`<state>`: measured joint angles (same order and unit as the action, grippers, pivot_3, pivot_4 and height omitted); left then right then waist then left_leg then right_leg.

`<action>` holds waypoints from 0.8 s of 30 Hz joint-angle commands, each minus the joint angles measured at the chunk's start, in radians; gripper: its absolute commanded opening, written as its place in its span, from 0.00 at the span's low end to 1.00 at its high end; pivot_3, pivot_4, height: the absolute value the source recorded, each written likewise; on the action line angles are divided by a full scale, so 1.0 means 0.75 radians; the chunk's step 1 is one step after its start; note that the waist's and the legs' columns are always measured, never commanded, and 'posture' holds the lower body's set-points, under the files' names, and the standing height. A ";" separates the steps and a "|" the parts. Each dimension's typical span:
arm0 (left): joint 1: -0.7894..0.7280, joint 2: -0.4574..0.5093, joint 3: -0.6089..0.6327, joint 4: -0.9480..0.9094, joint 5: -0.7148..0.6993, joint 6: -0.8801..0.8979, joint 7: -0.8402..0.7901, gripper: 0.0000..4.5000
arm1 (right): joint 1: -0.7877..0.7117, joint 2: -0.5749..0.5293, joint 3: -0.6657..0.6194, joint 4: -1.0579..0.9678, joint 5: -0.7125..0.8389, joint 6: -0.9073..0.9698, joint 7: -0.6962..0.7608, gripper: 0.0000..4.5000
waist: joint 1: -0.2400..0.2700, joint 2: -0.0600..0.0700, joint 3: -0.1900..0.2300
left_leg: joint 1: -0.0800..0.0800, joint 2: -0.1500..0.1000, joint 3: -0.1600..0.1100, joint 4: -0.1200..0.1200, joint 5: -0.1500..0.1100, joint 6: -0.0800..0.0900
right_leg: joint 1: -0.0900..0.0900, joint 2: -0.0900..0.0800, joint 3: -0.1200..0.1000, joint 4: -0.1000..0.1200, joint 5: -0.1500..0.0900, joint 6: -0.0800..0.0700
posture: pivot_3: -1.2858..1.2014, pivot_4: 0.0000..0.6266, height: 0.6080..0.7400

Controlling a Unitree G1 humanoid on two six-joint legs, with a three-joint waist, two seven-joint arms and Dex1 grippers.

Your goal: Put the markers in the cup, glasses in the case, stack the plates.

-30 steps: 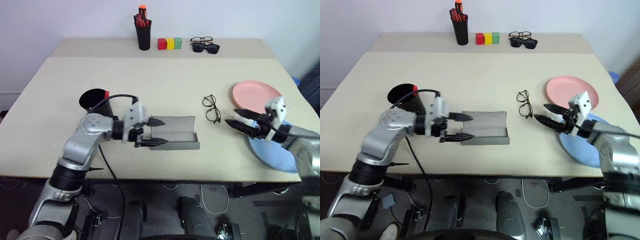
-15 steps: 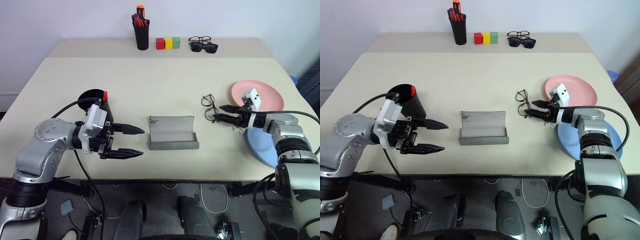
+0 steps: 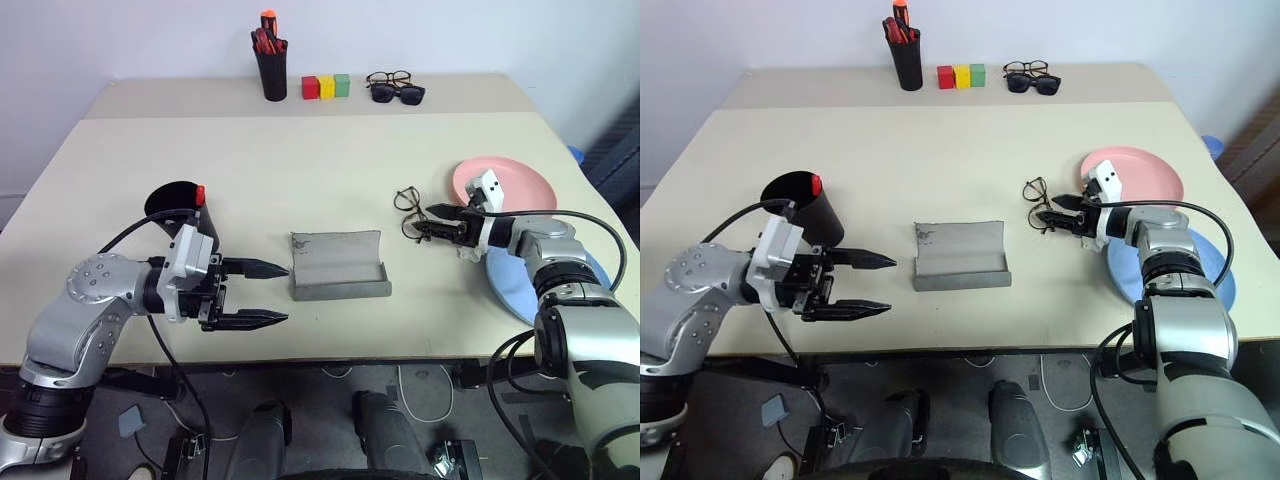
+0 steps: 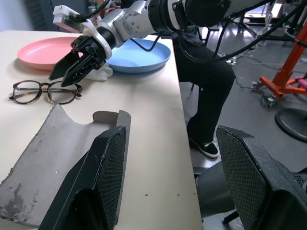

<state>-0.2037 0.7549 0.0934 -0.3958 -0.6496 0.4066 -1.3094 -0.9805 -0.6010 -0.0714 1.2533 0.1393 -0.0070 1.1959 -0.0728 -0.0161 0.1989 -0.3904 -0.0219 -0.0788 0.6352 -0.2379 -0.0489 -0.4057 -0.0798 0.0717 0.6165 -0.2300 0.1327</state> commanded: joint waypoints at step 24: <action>0.178 0.017 0.091 -0.179 -0.049 -0.036 0.168 0.67 | -0.121 0.051 -0.049 0.066 -0.086 -0.010 -0.179 0.72 | 0.001 0.000 0.000 | 0.000 0.000 0.000 0.000 0.000 0.000 | 0.000 0.000 0.000 0.001 0.000 -0.001 | 0.52 0.24 1.00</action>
<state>-0.0713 0.7631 0.1417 -0.4957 -0.6674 0.4005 -1.1882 -1.0394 -0.5443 -0.0892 1.3018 0.0801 -0.0068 1.0671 -0.0718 -0.0159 0.1990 -0.3902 -0.0219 -0.0789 0.6350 -0.2378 -0.0489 -0.4059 -0.0796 0.0718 0.6170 -0.2302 0.1322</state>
